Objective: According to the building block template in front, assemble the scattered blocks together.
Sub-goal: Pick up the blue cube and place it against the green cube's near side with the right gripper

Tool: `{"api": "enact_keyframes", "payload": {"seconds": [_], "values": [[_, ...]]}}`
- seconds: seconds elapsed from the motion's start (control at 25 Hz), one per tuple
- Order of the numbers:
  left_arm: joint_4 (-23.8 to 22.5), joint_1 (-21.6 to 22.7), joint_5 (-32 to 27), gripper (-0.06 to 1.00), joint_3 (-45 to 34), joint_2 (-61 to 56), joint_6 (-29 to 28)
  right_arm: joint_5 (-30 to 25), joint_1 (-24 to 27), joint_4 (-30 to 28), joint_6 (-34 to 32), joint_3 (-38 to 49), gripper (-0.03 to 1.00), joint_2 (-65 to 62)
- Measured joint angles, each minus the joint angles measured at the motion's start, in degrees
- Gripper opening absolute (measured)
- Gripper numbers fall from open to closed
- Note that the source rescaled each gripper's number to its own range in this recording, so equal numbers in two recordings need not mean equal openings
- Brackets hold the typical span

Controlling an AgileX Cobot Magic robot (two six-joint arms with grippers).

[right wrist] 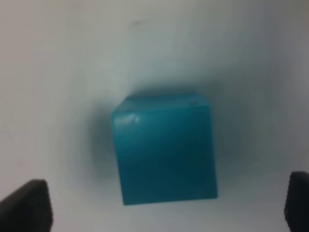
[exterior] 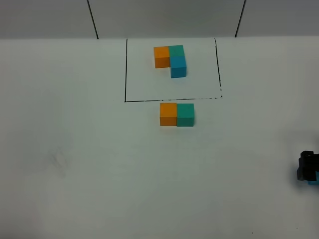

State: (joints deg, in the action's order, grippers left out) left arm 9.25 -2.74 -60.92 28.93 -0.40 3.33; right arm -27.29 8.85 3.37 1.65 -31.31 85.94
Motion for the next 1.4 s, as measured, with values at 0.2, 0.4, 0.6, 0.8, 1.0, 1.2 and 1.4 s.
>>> {"api": "enact_keyframes", "payload": {"seconds": [0.2,0.4,0.6,0.8,1.0,1.2,1.4], "values": [[0.0,0.0,0.0,0.61,0.0,0.0,0.0,1.7,-0.3,0.3,0.1,0.0,0.77,3.5],[0.0,0.0,0.0,0.61,0.0,0.0,0.0,2.8,-0.4,1.0,-0.3,0.0,0.03,3.6],[0.0,0.0,0.0,0.61,0.0,0.0,0.0,-2.1,-2.5,2.6,-1.7,-2.2,0.0,3.7],[0.0,0.0,0.0,0.61,0.0,0.0,0.0,-9.1,-13.5,0.7,-15.8,-8.5,0.0,3.7],[0.0,0.0,0.0,0.61,0.0,0.0,0.0,-13.3,-32.2,-9.8,-40.0,-15.3,0.0,4.2],[0.0,0.0,0.0,0.61,0.0,0.0,0.0,-18.8,-42.4,-17.5,-53.7,-23.2,0.0,11.4],[0.0,0.0,0.0,0.61,0.0,0.0,0.0,-21.5,-46.4,-18.0,-55.1,-33.8,0.0,21.0]]}}
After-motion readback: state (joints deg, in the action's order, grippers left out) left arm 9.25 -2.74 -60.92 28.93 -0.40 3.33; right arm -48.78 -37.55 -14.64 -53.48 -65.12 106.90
